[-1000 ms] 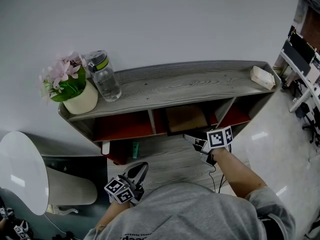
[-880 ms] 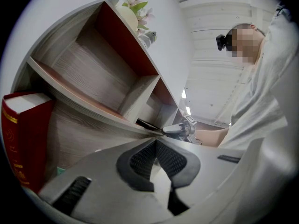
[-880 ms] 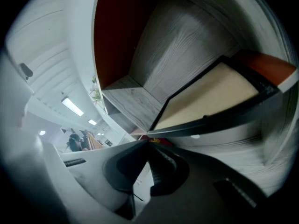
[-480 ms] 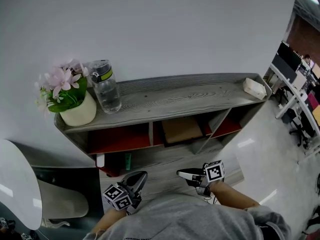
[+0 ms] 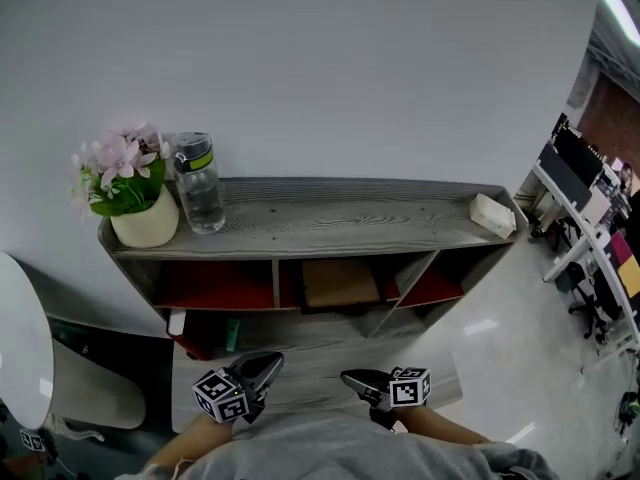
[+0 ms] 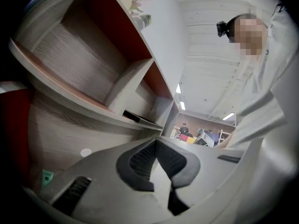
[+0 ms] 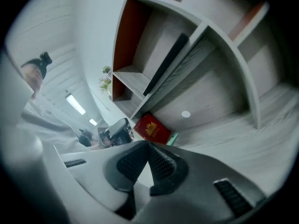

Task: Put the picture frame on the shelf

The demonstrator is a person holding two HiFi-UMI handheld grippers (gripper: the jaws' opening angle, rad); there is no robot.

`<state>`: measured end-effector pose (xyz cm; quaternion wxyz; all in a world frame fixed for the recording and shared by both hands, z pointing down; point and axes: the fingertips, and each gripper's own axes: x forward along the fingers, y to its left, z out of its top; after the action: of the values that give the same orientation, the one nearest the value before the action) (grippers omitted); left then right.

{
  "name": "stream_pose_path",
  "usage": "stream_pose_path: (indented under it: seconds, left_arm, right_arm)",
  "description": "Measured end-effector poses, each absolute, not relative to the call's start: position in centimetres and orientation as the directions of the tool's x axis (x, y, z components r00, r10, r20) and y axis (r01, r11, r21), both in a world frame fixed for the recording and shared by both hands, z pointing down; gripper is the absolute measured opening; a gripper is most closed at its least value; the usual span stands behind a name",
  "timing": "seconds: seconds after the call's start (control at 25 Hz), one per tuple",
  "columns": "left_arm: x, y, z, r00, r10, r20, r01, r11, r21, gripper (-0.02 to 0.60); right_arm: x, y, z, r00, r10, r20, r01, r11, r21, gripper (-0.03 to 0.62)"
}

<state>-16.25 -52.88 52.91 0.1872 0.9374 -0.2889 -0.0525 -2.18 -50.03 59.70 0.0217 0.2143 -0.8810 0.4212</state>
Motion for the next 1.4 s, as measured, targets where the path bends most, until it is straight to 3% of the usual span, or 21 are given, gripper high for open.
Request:
stream_pose_path:
  seconds: [0.16, 0.36, 0.64, 1.08, 1.4]
  left_arm:
    - [-14.1, -52.8, 53.1, 0.752, -0.655, 0.074, -0.636, -0.690, 0.346, 0.011]
    - [-9.9, -52.2, 56.0, 0.659, -0.738, 0.145, -0.735, -0.589, 0.335, 0.011]
    - [-11.2, -50.5, 61.8, 0.543, -0.788, 0.290, -0.820, -0.423, 0.386, 0.011]
    - [-14.0, -47.2, 64.6, 0.665, -0.686, 0.297, -0.739, -0.546, 0.395, 0.011]
    - [-13.8, -46.5, 64.3, 0.709, -0.647, 0.280, -0.699, -0.589, 0.405, 0.011]
  right_arm:
    - [2.0, -51.7, 60.3, -0.863, -0.394, 0.314, -0.504, 0.692, -0.516, 0.008]
    - [8.3, -53.4, 61.4, -0.823, -0.417, 0.385, -0.539, 0.785, -0.304, 0.008]
    - [7.7, -53.5, 63.8, -0.854, -0.374, 0.361, -0.493, 0.803, -0.335, 0.006]
    - [2.4, -49.3, 67.4, -0.802, -0.402, 0.441, -0.576, 0.716, -0.394, 0.005]
    - [0.7, -48.4, 67.6, -0.777, -0.409, 0.477, -0.593, 0.729, -0.341, 0.005]
